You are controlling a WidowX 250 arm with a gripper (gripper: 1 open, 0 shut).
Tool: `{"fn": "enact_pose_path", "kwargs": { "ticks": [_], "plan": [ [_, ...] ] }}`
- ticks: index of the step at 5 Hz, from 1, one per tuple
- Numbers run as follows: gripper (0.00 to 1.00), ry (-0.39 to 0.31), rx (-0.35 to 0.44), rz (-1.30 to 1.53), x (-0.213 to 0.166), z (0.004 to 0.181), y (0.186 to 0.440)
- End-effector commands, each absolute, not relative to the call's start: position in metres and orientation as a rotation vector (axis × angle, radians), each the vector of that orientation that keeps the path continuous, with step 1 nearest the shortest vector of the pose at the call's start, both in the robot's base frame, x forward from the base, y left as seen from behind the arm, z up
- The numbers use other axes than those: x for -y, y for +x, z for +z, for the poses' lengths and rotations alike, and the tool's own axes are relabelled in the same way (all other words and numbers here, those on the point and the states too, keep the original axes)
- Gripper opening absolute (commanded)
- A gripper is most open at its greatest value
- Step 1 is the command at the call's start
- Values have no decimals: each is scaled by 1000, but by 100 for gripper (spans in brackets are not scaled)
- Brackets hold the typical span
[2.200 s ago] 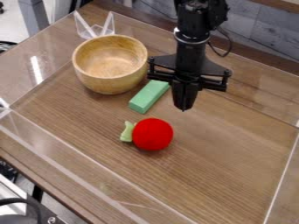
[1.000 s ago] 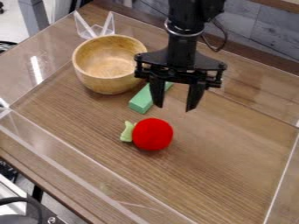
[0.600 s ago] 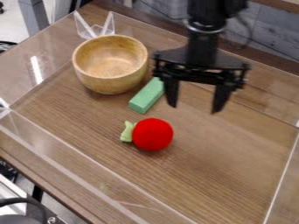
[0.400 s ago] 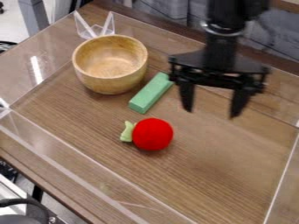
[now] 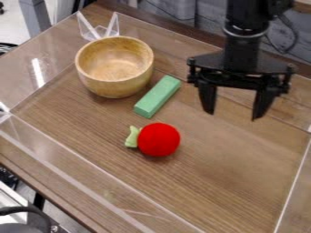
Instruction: Move the red fruit to the right
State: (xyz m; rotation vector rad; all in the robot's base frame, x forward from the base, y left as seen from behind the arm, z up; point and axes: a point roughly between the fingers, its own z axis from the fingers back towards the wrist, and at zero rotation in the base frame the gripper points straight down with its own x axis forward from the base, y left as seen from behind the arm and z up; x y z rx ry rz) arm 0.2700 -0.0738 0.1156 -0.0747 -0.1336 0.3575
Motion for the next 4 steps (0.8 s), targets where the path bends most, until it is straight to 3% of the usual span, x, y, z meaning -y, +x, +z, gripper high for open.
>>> {"fn": "enact_pose_path", "kwargs": {
  "ticks": [1,2,4],
  "plan": [
    [100,-81,163,382,59,109,276],
    [100,-84,177,379,55,102,277],
    [100,-69,198,385,68,105,275]
  ]
}}
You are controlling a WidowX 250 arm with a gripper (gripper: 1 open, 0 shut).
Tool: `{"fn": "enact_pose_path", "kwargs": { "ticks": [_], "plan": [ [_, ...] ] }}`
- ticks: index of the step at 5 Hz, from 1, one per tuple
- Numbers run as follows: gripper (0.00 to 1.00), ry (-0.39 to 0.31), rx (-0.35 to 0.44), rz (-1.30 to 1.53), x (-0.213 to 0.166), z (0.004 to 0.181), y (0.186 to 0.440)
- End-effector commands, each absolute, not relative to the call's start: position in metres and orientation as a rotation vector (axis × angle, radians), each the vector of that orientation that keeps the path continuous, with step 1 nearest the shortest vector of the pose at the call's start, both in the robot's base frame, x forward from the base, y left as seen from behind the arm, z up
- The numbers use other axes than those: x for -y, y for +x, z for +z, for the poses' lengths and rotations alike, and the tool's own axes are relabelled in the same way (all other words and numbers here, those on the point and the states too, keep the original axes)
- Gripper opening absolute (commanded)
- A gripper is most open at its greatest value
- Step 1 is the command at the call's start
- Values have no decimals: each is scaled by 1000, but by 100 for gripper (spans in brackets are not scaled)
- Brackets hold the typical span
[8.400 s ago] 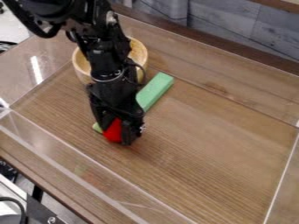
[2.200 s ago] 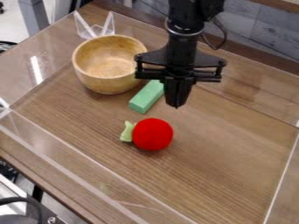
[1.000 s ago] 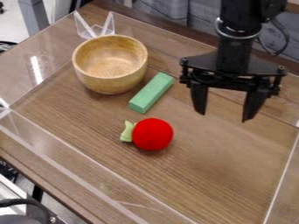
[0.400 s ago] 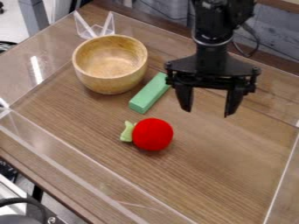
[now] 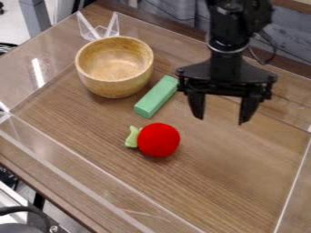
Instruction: Move the red fruit to the right
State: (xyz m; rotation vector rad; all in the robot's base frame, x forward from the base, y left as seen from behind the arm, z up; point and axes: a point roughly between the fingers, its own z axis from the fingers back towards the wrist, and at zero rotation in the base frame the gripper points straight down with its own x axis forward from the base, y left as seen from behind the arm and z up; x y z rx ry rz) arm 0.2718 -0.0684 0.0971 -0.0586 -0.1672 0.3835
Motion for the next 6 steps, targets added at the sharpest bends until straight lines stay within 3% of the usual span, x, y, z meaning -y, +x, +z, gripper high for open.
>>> {"fn": "enact_pose_path", "kwargs": {
  "ticks": [1,2,4,6],
  "plan": [
    [100,-70,211,343,78,120,275],
    [100,-79,220,314,81,134,277],
    [100,-75,223,393,78,145,266],
    [100,-61,224,461,74,134,255]
  ]
}}
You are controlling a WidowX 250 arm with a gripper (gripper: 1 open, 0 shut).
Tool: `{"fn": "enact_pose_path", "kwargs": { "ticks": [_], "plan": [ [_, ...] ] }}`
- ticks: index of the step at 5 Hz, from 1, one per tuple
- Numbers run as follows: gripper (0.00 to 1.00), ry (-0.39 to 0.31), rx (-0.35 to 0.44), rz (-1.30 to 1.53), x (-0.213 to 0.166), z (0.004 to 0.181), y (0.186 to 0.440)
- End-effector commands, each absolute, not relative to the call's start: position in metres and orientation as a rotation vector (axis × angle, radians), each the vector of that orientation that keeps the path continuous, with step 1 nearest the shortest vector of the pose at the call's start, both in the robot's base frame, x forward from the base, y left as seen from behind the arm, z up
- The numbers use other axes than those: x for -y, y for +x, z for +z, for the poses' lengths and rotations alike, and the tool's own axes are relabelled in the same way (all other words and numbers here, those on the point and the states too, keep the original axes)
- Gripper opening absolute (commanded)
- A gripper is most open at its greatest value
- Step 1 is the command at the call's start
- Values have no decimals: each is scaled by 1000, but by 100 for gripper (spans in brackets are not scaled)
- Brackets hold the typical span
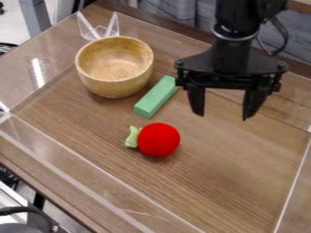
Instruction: Move the red fruit to the right
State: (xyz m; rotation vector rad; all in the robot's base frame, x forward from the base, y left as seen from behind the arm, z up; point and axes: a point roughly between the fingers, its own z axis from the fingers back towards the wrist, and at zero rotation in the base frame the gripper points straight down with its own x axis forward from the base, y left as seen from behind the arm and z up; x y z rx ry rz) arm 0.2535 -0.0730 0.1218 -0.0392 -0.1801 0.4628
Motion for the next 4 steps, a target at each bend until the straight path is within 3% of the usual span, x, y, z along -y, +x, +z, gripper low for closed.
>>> {"fn": "enact_pose_path", "kwargs": {
  "ticks": [1,4],
  "plan": [
    [100,-66,228,460,79,127,258],
    [100,-47,221,486,85,115,265]
  ]
}}
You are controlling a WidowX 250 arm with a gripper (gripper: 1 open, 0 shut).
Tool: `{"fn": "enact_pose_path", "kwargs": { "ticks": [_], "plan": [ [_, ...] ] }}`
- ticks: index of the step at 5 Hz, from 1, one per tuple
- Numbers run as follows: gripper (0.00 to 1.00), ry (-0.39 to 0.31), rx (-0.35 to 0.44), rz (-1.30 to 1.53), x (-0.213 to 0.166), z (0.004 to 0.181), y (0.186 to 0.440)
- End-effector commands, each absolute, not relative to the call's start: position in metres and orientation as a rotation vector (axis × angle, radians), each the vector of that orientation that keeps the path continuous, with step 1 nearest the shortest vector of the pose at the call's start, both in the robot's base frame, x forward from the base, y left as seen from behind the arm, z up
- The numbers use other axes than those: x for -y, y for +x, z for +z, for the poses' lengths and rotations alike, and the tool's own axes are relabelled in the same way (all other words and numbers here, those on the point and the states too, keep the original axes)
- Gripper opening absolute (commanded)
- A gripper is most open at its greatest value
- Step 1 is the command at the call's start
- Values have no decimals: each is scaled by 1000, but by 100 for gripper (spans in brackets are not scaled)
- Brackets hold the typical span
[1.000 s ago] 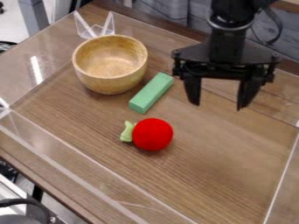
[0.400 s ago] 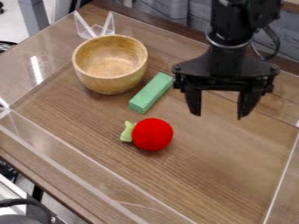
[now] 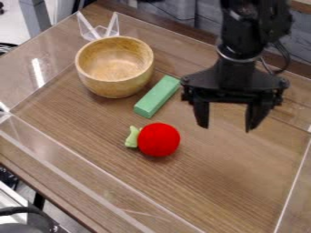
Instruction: Move the red fruit to the right
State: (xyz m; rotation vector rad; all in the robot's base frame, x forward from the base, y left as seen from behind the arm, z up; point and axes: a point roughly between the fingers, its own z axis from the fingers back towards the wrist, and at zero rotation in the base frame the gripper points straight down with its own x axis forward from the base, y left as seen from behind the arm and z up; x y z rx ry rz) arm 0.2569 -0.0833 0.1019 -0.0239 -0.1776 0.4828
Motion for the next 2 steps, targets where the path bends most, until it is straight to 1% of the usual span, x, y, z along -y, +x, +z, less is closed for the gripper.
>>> {"fn": "enact_pose_path", "kwargs": {
  "ticks": [1,2],
  "plan": [
    [100,-66,219,601,111,114,288],
    [100,-89,223,731,138,117,315]
  ]
}}
